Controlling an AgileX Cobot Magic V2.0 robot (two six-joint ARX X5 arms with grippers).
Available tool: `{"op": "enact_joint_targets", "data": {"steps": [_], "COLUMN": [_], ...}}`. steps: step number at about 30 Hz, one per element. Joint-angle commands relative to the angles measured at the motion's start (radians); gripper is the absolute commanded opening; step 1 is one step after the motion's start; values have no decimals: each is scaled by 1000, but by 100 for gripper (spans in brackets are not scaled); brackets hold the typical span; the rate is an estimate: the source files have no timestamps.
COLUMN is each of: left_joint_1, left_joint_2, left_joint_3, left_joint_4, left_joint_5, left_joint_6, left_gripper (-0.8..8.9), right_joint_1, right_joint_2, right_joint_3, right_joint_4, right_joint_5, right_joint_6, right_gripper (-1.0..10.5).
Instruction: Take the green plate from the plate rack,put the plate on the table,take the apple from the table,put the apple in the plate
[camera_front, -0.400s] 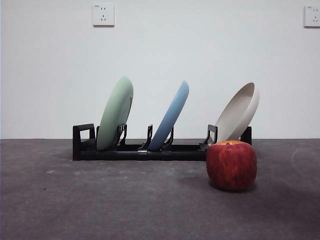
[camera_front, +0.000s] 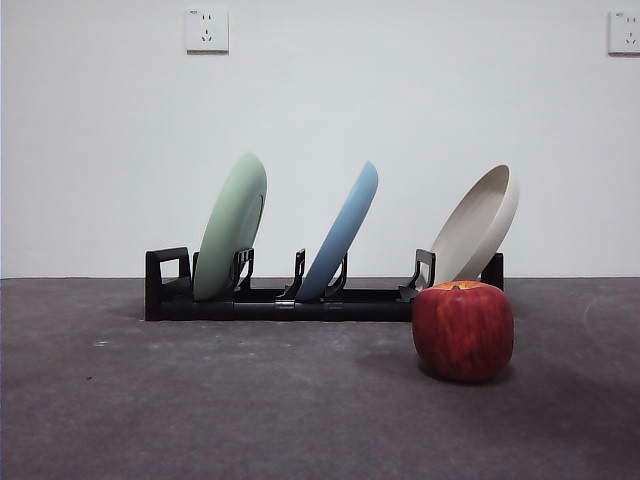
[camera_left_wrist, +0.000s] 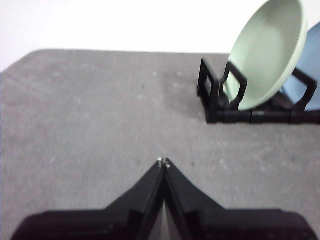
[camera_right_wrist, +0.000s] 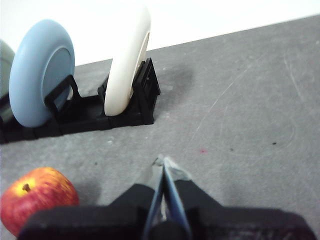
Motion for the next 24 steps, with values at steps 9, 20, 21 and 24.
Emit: {"op": "enact_joint_targets", "data": {"steps": [9, 20, 21, 24], "left_joint_1": [3, 3, 3, 3], "left_joint_2": [23, 378, 418, 556], "left_joint_3": [43, 308, 336, 434], "left_joint_4": [60, 63, 62, 62], "left_joint_5": [9, 62, 67, 128], "left_joint_6": [-187, -183, -180, -178], "left_gripper": [-6, -6, -6, -6], "right_joint_1": [-2, -2, -2, -2], "right_joint_2": [37, 346, 381, 498], "right_joint_3": [41, 336, 365, 456], "right_joint_4": [-6, -6, -6, -7], "right_joint_5": [-4, -10, -25, -75], "right_joint_6": [250, 208, 190, 140], "right_gripper": [-12, -12, -12, -12]}}
